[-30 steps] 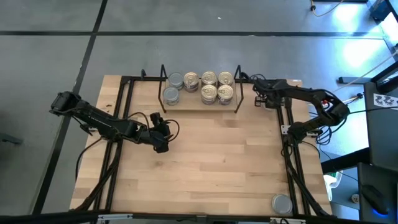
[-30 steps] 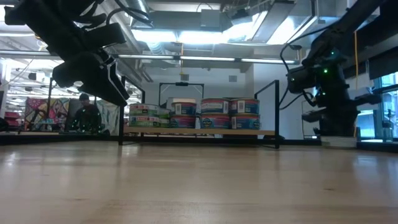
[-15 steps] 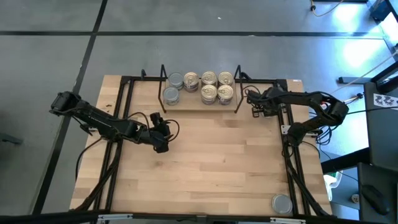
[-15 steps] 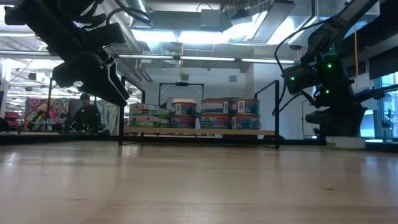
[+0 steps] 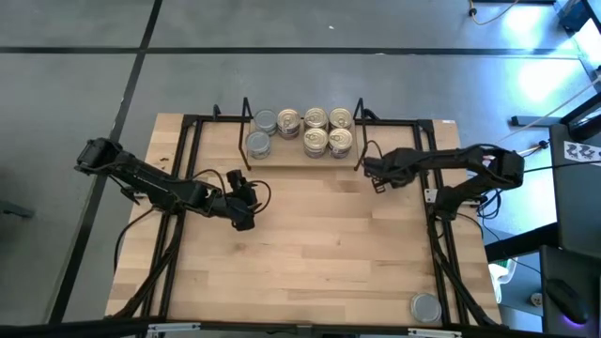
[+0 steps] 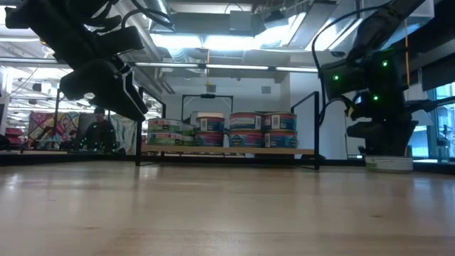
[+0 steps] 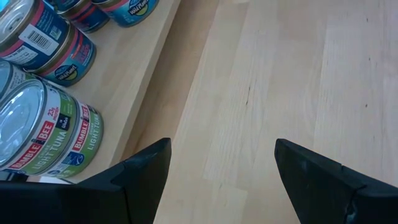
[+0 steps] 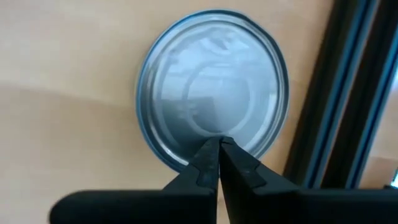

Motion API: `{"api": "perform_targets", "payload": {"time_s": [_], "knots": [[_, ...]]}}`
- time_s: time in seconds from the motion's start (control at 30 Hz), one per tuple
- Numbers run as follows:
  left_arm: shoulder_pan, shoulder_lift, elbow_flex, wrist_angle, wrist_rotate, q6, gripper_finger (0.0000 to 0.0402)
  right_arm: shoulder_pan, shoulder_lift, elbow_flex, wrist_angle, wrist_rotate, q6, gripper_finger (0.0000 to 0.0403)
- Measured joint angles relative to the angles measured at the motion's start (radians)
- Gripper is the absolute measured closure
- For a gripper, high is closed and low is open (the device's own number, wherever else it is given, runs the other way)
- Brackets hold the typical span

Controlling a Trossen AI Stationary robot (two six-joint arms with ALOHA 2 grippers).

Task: Stack canned seafood by type on shelf
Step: Put the green and white tuna can on the shelf to the right of the other green and white tuna can

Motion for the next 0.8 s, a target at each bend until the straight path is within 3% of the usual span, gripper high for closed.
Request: {"api": "perform_targets", "payload": {"time_s": [0.3, 0.63, 0.8], "knots": [[0.000, 0.000, 0.000, 0.000, 0.000, -0.002, 0.0116, 0.179, -0.002, 0.001, 0.043, -0.012, 0.000, 0.0388], [0.000, 0.000, 0.000, 0.000, 0.000, 0.006, 0.0116, 0.370, -0.003, 0.003, 0.242, -0.009, -0.039, 0.0389], [0.003, 0.000, 0.000, 0.000, 0.000, 0.015, 0.0116, 0.432, -0.002, 0.002, 0.390, -0.016, -0.139, 0.0388]]}}
